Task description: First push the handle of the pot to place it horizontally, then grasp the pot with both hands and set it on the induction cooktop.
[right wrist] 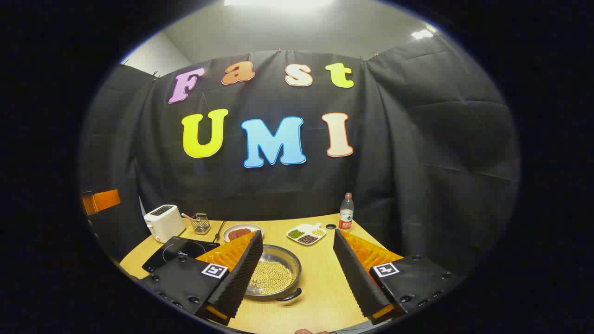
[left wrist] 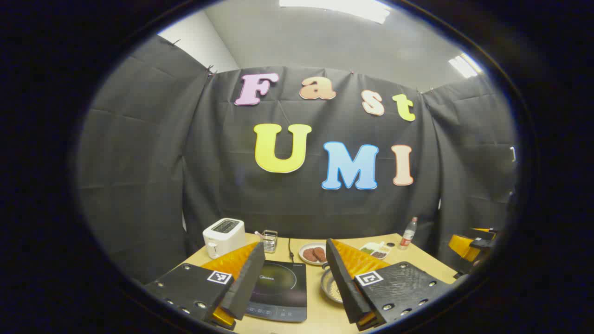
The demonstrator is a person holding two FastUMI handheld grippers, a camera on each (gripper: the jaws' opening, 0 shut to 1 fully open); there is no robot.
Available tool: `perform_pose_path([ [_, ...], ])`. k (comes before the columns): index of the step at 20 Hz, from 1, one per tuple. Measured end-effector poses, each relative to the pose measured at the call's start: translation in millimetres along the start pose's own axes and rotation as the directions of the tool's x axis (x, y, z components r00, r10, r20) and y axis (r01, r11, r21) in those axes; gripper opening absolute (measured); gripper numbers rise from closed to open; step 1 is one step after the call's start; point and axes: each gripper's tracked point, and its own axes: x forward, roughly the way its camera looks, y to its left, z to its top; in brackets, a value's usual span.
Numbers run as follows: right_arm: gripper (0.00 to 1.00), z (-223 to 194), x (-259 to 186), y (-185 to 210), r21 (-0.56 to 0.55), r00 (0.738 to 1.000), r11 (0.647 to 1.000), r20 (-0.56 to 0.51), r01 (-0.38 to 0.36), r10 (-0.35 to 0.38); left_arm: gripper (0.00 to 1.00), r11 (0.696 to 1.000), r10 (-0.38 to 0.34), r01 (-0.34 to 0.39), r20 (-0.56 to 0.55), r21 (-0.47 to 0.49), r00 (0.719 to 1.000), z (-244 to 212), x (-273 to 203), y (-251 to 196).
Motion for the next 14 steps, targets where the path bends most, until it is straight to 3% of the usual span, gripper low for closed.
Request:
perform_pose_path([
  [2, 0.98, -4, 0, -6, -0.003, 1.0, 1.0, -0.015, 0.026, -0.026, 0.86, 1.0, -0.009, 0.009, 0.001, 0.017, 1.0, -2, 0, 0],
  [4, 0.98, -8, 2, -8, 0.011, 0.999, 0.999, -0.032, 0.043, -0.042, 0.76, 0.999, -0.018, 0.018, -0.009, 0.033, 1.0, -8, 1, -1],
  [6, 0.98, -7, 3, -8, 0.025, 0.998, 0.998, -0.034, 0.05, -0.049, 0.76, 0.999, -0.039, 0.039, -0.018, 0.035, 0.999, -10, 3, -6],
  [7, 0.98, -6, 3, -7, 0.025, 0.998, 0.998, -0.028, 0.054, -0.053, 0.81, 0.998, -0.048, 0.049, -0.022, 0.038, 0.999, -12, 6, -7],
  [8, 0.97, -6, 2, -7, 0.021, 0.998, 0.998, -0.025, 0.057, -0.056, 0.76, 0.997, -0.055, 0.056, -0.022, 0.044, 0.998, -12, 7, -9],
  [9, 0.98, -6, 1, -6, 0.016, 0.998, 0.998, -0.026, 0.056, -0.056, 0.85, 0.997, -0.062, 0.063, -0.023, 0.048, 0.998, -11, 9, -11],
  [10, 0.98, -7, 1, -5, 0.015, 0.998, 0.998, -0.03, 0.055, -0.054, 0.86, 0.996, -0.072, 0.073, -0.025, 0.048, 0.997, -11, 11, -15],
  [11, 0.98, -6, 2, -5, 0.015, 0.998, 0.998, -0.031, 0.053, -0.053, 0.86, 0.995, -0.082, 0.083, -0.024, 0.048, 0.996, -13, 14, -19],
  [12, 0.98, -6, 1, -5, 0.013, 0.998, 0.998, -0.032, 0.054, -0.053, 0.76, 0.995, -0.092, 0.093, -0.023, 0.047, 0.996, -12, 15, -23],
  [14, 0.98, -8, 1, -6, 0.006, 0.998, 0.998, -0.043, 0.055, -0.055, 0.81, 0.993, -0.112, 0.113, -0.018, 0.044, 0.994, -9, 19, -30],
])
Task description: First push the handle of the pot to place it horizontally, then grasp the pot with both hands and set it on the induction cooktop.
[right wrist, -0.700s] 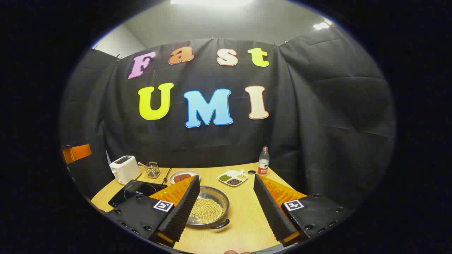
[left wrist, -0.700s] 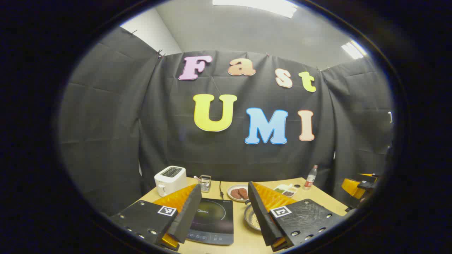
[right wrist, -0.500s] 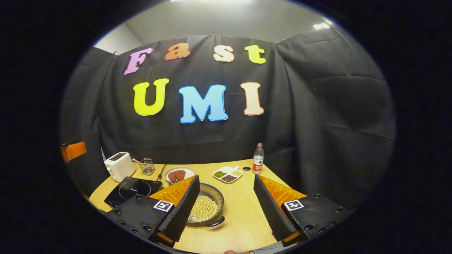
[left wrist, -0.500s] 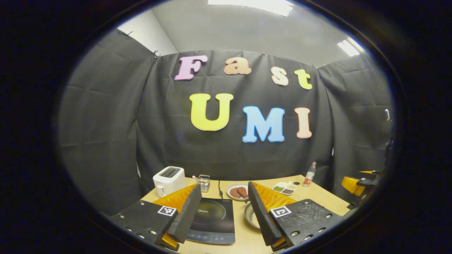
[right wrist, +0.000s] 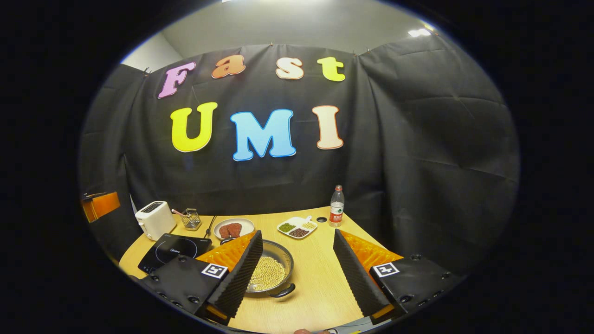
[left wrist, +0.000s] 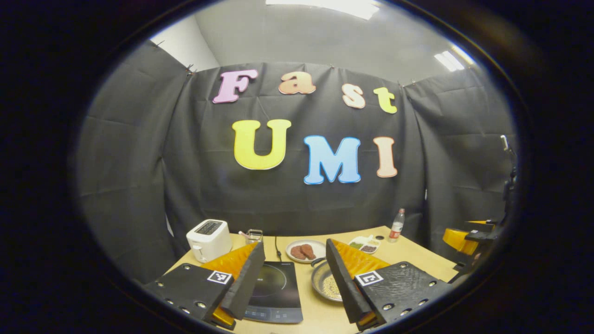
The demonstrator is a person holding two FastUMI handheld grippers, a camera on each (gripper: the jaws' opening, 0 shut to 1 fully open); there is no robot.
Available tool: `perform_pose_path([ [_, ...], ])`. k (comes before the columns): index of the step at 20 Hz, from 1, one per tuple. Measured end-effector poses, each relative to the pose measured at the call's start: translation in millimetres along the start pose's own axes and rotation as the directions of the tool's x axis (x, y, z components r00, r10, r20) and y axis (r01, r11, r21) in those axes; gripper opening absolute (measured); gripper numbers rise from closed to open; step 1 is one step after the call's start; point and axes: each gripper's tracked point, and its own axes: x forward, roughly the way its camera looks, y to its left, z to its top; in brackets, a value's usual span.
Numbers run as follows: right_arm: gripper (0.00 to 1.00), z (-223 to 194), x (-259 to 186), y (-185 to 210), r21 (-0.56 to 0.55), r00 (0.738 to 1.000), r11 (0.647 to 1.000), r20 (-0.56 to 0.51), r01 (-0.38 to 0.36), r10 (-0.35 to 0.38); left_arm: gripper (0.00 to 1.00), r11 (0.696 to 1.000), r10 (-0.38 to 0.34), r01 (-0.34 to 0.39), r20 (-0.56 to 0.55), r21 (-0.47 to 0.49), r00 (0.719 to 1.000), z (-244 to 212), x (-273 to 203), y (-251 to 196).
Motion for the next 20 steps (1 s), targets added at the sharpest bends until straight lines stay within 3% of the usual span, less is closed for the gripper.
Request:
perform_pose_path([
  [5, 0.97, 8, 2, -1, 0.005, 1.0, 1.0, -0.004, -0.008, 0.008, 0.81, 1.0, -0.029, 0.029, -0.001, -0.001, 1.0, -4, 5, -7],
  [6, 0.97, 8, 4, -1, 0.001, 1.0, 1.0, -0.01, -0.011, 0.011, 0.76, 1.0, -0.029, 0.029, -0.006, -0.003, 1.0, -6, 6, -6],
  [8, 0.93, 7, 10, -1, -0.017, 0.999, 1.0, -0.039, -0.012, 0.011, 0.76, 1.0, -0.027, 0.027, -0.021, -0.009, 0.999, -11, 8, -3],
  [9, 0.97, 6, 14, -3, -0.032, 0.998, 0.999, -0.064, -0.007, 0.005, 0.76, 1.0, -0.022, 0.022, -0.025, -0.008, 0.999, -14, 7, 1],
  [10, 0.98, 4, 19, -1, -0.041, 0.996, 0.999, -0.087, -0.019, 0.015, 0.81, 1.0, -0.011, 0.011, -0.027, -0.007, 1.0, -14, 7, 7],
  [12, 0.93, 1, 29, 6, -0.054, 0.99, 0.997, -0.132, -0.054, 0.046, 0.81, 1.0, 0.006, -0.006, -0.033, -0.011, 0.999, -18, 6, 17],
  [13, 0.98, -1, 34, 8, -0.067, 0.986, 0.995, -0.155, -0.069, 0.058, 0.81, 1.0, 0.014, -0.015, -0.038, -0.017, 0.999, -21, 5, 21],
  [14, 0.93, -7, 38, 11, -0.081, 0.979, 0.993, -0.19, -0.085, 0.069, 0.81, 0.999, 0.023, -0.024, -0.045, -0.023, 0.999, -23, 4, 26],
  [16, 0.98, -19, 46, 16, -0.109, 0.962, 0.988, -0.261, -0.112, 0.08, 0.76, 0.998, 0.053, -0.054, -0.05, -0.018, 0.997, -27, 4, 41],
  [18, 0.89, -32, 50, 28, -0.123, 0.94, 0.98, -0.324, -0.156, 0.109, 0.81, 0.996, 0.085, -0.085, -0.056, -0.007, 0.995, -30, 3, 54],
  [20, 0.78, -44, 50, 38, -0.125, 0.914, 0.972, -0.38, -0.199, 0.138, 0.76, 0.994, 0.104, -0.105, -0.06, -0.008, 0.993, -33, 0, 63],
])
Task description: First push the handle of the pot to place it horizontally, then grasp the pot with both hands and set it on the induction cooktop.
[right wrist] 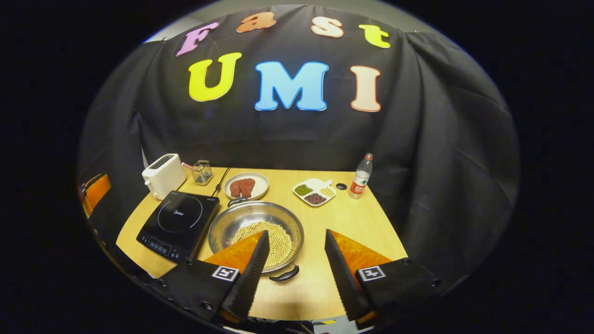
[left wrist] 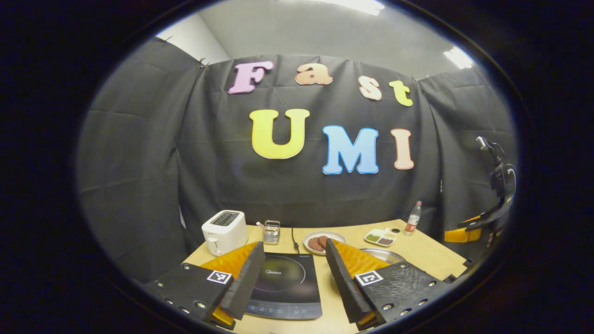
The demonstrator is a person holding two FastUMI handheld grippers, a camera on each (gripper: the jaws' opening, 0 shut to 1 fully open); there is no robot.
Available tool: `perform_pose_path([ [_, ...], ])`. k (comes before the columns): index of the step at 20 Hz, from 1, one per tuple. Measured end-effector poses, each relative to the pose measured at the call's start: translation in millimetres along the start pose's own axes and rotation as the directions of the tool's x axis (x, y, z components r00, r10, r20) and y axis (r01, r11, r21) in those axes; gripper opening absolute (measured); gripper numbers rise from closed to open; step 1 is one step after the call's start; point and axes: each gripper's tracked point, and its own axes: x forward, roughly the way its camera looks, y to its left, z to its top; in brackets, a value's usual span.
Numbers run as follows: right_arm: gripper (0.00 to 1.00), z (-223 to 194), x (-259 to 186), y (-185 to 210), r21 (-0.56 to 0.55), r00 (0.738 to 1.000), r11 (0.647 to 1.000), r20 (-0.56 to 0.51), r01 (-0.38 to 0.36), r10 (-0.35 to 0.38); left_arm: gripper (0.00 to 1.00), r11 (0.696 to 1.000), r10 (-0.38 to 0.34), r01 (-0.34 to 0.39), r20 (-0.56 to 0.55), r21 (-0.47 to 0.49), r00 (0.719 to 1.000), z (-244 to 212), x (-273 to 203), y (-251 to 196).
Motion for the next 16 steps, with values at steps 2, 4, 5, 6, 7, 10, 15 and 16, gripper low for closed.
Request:
perform_pose_path([
  [2, 0.6, -3, 3, 9, -0.004, 1.0, 1.0, -0.014, -0.02, 0.02, 0.76, 1.0, 0.013, -0.013, -0.008, -0.01, 1.0, -4, -4, 7],
  [4, 0.35, -9, 7, 18, -0.028, 0.999, 0.999, -0.03, -0.028, 0.027, 0.76, 0.999, 0.025, -0.026, -0.011, -0.027, 1.0, -5, -8, 12],
  [5, 0.22, -11, 10, 24, -0.032, 0.998, 0.998, -0.039, -0.054, 0.053, 0.76, 0.999, 0.028, -0.029, -0.016, -0.036, 0.999, -9, -10, 12],
  [6, 0.19, -14, 11, 26, -0.027, 0.998, 0.998, -0.046, -0.053, 0.051, 0.76, 0.999, 0.029, -0.03, -0.019, -0.041, 0.999, -10, -12, 13],
  [7, 0.1, -16, 11, 32, -0.023, 0.996, 0.997, -0.045, -0.074, 0.073, 0.76, 0.999, 0.029, -0.029, -0.02, -0.042, 0.999, -13, -13, 13],
  [10, 0.04, -32, 16, 48, -0.041, 0.987, 0.988, -0.067, -0.148, 0.145, 0.81, 0.999, 0.024, -0.025, -0.039, -0.021, 0.999, -23, -16, 12],
  [15, 0.02, -76, 18, 71, 0.006, 0.943, 0.965, -0.211, -0.263, 0.258, 0.81, 0.999, 0.023, -0.026, -0.081, -0.038, 0.996, -44, -22, 6],
  [16, 0.02, -82, 19, 74, 0.021, 0.936, 0.962, -0.227, -0.271, 0.269, 0.81, 0.999, 0.023, -0.027, -0.091, -0.042, 0.996, -48, -23, 5],
])
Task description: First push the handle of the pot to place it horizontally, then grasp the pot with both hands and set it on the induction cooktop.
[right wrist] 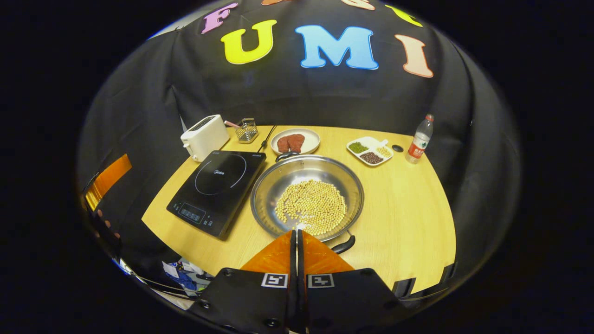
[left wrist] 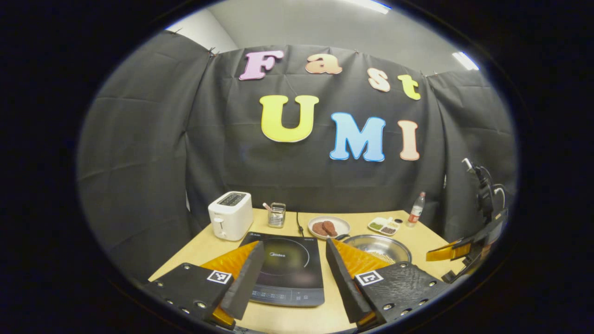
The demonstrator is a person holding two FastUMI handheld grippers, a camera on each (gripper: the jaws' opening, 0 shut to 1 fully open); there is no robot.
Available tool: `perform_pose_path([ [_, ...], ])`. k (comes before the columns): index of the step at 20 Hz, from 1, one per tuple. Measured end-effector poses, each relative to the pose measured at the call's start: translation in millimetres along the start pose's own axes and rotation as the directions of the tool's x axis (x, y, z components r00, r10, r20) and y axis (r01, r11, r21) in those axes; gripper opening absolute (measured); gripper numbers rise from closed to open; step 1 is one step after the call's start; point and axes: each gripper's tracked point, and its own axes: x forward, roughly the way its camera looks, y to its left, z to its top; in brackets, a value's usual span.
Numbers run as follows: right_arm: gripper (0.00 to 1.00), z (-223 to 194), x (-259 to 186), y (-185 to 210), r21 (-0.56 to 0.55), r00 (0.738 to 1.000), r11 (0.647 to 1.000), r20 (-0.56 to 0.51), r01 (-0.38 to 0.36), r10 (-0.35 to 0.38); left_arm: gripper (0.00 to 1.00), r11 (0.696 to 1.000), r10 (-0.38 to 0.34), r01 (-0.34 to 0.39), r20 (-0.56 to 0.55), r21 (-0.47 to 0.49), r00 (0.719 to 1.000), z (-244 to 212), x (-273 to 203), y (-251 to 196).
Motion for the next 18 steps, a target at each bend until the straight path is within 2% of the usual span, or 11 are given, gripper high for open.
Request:
perform_pose_path([
  [1, 0.02, -5, 5, 1, 0.013, 1.0, 1.0, -0.019, -0.006, 0.006, 0.77, 1.0, 0.0, 0.0, -0.011, -0.002, 1.0, -6, -1, -1],
  [3, 0.02, -13, 13, 2, 0.034, 0.999, 0.999, -0.049, -0.011, 0.013, 0.81, 1.0, -0.001, 0.001, -0.031, 0.001, 1.0, -15, -3, -3],
  [8, 0.02, -34, 37, 8, 0.09, 0.991, 0.995, -0.126, -0.036, 0.047, 0.81, 1.0, -0.001, 0.002, -0.068, 0.013, 0.998, -32, -9, -2],
  [12, 0.02, -48, 61, 6, 0.083, 0.983, 0.996, -0.178, -0.024, 0.039, 0.81, 1.0, 0.016, -0.017, -0.073, -0.01, 0.997, -33, -13, 2],
  [15, 0.02, -56, 72, 7, 0.126, 0.979, 0.992, -0.2, -0.023, 0.048, 0.81, 1.0, -0.008, 0.006, -0.099, -0.026, 0.995, -42, -12, -4],
  [17, 0.02, -62, 79, 4, 0.118, 0.976, 0.993, -0.215, -0.012, 0.037, 0.79, 1.0, -0.017, 0.018, -0.106, 0.003, 0.994, -42, -9, -8],
  [18, 0.02, -67, 84, 2, 0.116, 0.973, 0.993, -0.228, -0.008, 0.035, 0.81, 1.0, -0.016, 0.018, -0.108, 0.015, 0.994, -40, -8, -10],
])
